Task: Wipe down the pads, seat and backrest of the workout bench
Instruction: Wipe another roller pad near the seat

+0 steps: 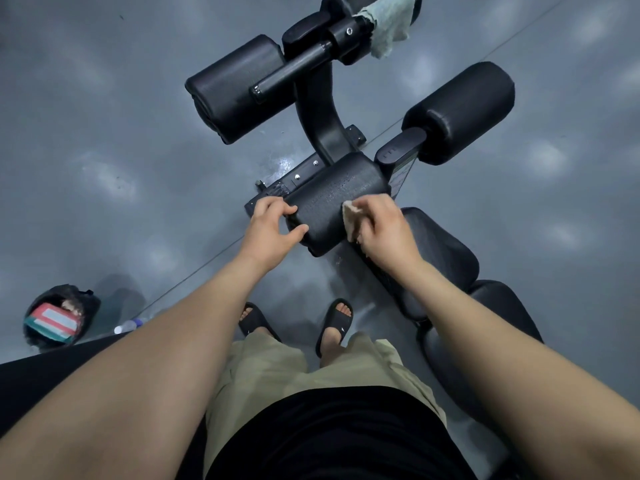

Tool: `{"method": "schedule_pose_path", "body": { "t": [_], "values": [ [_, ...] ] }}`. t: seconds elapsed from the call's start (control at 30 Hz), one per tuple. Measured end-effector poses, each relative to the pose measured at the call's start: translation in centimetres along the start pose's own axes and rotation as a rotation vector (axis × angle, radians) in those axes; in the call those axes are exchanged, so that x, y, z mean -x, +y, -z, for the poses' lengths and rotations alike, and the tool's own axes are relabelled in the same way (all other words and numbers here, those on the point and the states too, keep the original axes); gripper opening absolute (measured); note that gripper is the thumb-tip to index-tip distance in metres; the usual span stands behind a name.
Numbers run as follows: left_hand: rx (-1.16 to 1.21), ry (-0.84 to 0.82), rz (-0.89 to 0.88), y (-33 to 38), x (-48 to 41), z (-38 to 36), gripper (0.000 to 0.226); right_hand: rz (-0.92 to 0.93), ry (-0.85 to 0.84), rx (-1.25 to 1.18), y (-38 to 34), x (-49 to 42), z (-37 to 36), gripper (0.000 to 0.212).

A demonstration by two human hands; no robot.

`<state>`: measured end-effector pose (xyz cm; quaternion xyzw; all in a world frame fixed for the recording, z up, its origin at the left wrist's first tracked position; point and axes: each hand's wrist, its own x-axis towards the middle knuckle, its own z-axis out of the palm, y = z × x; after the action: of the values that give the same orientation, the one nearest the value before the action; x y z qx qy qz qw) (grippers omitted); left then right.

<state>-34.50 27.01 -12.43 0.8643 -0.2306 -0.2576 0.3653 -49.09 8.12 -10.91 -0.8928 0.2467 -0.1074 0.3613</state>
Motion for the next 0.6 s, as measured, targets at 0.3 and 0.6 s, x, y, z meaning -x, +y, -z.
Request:
{"method": "schedule_pose_path", "body": {
  "t": [0.3,0.6],
  "values": [
    [-0.042,-0.012,-0.005,0.7,0.5,0.1,0.039,-0.302,0.141,0.057,1.1,-3.4,1.0,0.017],
    [-0.033,0.029,-0.012,0.6,0.8,-0.6,0.061,-0.143,0.198,0.080,1.1,-2.1,-1.1,0.014]
  ]
}}
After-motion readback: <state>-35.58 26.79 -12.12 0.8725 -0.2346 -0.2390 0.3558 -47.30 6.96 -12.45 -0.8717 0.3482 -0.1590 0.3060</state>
